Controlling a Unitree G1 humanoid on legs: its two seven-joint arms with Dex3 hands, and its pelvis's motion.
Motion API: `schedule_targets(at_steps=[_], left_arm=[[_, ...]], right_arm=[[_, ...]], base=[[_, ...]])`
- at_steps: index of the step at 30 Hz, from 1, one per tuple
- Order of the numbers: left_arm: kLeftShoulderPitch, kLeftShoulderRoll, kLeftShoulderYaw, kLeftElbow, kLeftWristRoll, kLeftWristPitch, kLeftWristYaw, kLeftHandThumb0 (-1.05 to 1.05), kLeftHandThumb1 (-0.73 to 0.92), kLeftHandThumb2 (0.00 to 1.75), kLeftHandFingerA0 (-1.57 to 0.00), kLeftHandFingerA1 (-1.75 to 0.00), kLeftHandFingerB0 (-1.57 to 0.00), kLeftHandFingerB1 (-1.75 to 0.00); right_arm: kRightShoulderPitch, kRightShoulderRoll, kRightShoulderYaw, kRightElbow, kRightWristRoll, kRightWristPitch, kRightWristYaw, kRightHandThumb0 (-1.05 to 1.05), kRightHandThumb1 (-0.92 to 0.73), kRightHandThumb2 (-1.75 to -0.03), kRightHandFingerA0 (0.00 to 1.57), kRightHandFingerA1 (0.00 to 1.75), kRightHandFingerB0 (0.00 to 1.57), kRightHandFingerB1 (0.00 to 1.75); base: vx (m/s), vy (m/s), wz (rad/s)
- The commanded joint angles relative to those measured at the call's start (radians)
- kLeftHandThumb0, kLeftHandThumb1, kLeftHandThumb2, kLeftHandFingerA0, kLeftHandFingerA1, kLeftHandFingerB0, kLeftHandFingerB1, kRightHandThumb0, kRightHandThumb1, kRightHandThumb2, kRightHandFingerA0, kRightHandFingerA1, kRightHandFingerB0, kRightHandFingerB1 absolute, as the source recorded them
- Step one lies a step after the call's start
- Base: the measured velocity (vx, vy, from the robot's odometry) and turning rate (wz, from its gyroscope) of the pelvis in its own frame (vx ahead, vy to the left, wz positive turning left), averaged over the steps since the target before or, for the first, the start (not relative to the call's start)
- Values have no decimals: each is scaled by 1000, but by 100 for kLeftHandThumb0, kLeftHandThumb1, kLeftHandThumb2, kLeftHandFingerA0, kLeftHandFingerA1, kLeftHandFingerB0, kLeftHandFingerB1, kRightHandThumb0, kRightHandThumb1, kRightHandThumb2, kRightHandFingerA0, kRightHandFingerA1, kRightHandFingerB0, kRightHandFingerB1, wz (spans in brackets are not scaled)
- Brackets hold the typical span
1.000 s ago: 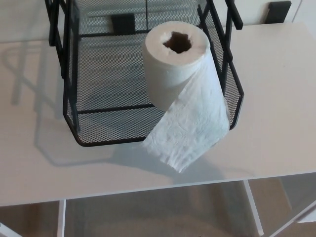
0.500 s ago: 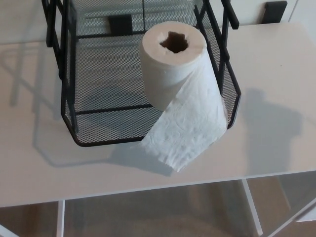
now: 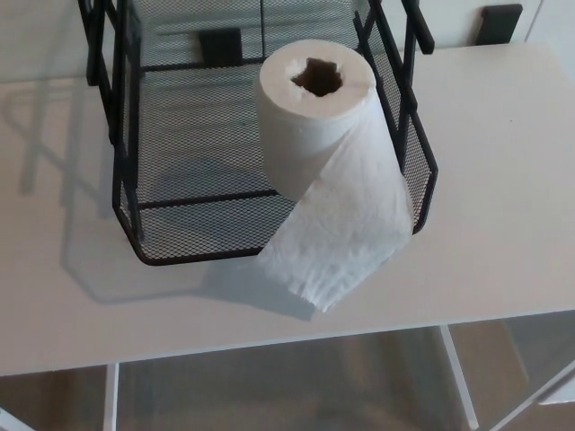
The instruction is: The robot walks towards a desk on which a file tray is kept in the middle and a toilet paper roll is kept on its right. The robot uses its right hand to hook on finger in the gap of the roll and grabs it, lifts it and places it on the tray.
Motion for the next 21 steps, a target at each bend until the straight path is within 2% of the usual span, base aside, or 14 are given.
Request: schedule_targets(at_steps=[1, 2, 3, 5, 6, 7, 8, 9, 10, 11, 12, 13, 15, 21], left_arm=[[32, 12, 11, 40, 1, -40, 10, -63, 92, 72, -27, -35, -25, -33], [37, 14, 7, 31, 6, -43, 13, -64, 92, 73, -25, -35, -24, -33], [43, 12, 23, 22, -14, -34, -3, -65, 92, 72, -27, -36, -24, -33], [48, 8, 31, 21, -24, -32, -10, -65, 92, 72, -27, -36, -24, -33], [48, 5, 32, 18, -24, -28, 0, -64, 92, 73, -26, -35, -26, -33], [47, 1, 34, 13, -24, -21, 14, -64, 92, 73, -26, -35, -26, -33], [40, -5, 52, 26, -44, -19, 8, -62, 92, 72, -27, -35, -27, -33], [43, -9, 60, 24, -53, -11, 8, -65, 92, 71, -33, -36, -29, -32], [43, -13, 74, 22, -69, -1, 1, -65, 92, 69, -35, -36, -29, -32], [42, -15, 84, 19, -80, 2, -7, -64, 92, 71, -34, -36, -28, -32], [46, -13, 73, 13, -66, -9, -2, -64, 92, 73, -32, -36, -27, -33], [50, -12, 62, 8, -51, -16, 6, -64, 92, 73, -32, -36, -27, -33], [51, -1, 47, 11, -32, -32, -4, -67, 92, 74, -25, -34, -25, -33], [56, 11, 20, 5, 0, -42, -1, -68, 91, 74, -21, -33, -23, -32]], right_arm=[[405, 386, -570, 240, 372, 5, -750, -26, -46, -93, 58, 84, 0, 45], [412, 398, -557, 236, 350, -7, -783, -35, -63, -59, 56, 104, 18, 28], [421, 409, -553, 231, 337, -7, -803, -26, -43, -91, 51, 74, 5, 47], [426, 413, -560, 222, 332, -5, -806, -26, -43, -91, 51, 74, 5, 47], [416, 401, -565, 254, 345, 10, -807, -29, -61, -58, 58, 104, 16, 27], [401, 383, -573, 306, 366, 33, -808, -29, -61, -58, 58, 104, 16, 27], [405, 368, -523, 339, 329, 25, -814, -33, -62, -59, 65, 97, 15, 27], [412, 371, -501, 366, 324, 4, -797, -30, -59, -58, 61, 66, 16, 27], [412, 370, -486, 381, 320, 14, -773, -28, -61, -58, 49, 69, 15, 27], [418, 373, -471, 370, 313, 38, -733, -24, -42, -90, 36, 65, 8, 48], [421, 369, -457, 371, 308, 76, -677, -30, -62, -58, 37, 57, 25, 30], [406, 347, -447, 406, 311, 121, -643, -30, -62, -58, 37, 57, 25, 30], [434, 337, -239, 475, 166, -133, -533, -43, -68, -60, 35, 49, 49, 39], [411, 309, -145, 518, 157, -149, -422, -45, -60, -59, 31, 41, 26, 32]], base=[[0, 0, 0], [0, 0, 0], [0, 0, 0], [0, 0, 0], [0, 0, 0], [0, 0, 0], [0, 0, 0], [0, 0, 0], [0, 0, 0], [0, 0, 0], [0, 0, 0], [0, 0, 0], [0, 0, 0], [0, 0, 0]])
